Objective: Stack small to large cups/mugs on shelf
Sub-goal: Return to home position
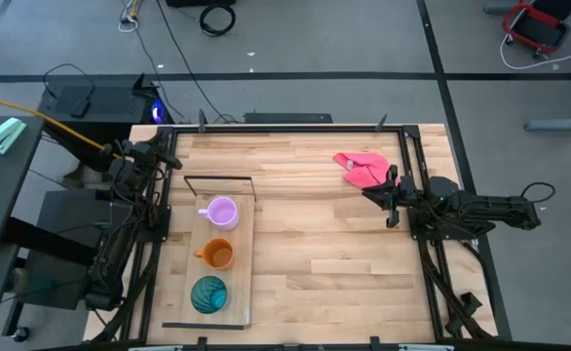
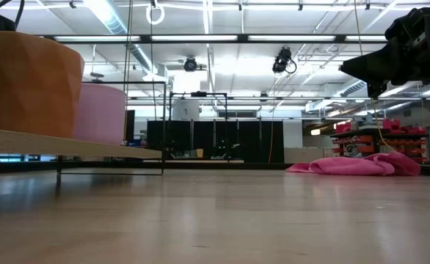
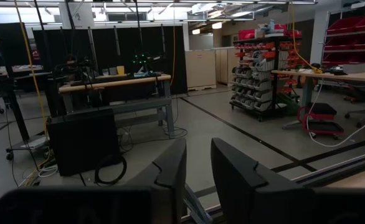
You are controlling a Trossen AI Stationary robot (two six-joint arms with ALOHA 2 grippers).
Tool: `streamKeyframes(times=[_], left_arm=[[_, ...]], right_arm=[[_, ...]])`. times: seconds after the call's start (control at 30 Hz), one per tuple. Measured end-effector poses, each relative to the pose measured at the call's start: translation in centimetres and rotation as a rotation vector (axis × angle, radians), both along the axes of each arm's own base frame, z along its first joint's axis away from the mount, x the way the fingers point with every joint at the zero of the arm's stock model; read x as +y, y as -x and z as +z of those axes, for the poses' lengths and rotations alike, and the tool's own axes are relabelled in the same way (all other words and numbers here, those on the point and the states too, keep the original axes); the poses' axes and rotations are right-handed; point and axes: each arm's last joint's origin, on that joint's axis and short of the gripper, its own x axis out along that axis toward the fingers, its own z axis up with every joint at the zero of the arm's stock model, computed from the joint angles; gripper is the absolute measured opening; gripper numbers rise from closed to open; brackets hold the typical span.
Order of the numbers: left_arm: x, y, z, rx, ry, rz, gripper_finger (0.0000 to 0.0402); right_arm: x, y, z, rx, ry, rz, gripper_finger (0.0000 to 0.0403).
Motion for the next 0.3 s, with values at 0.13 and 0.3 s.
streamKeyframes(times=[0.13, 0.3], left_arm=[[0.0, 0.0, -0.01, 0.0, 0.0, 0.0, 0.0087], [0.0, 0.0, -0.01, 0.0, 0.0, 0.0, 0.0088]], right_arm=[[0.0, 0.0, -0.01, 0.0, 0.0, 0.0, 0.0059], [0.0, 0.0, -0.01, 0.0, 0.0, 0.0, 0.0059]])
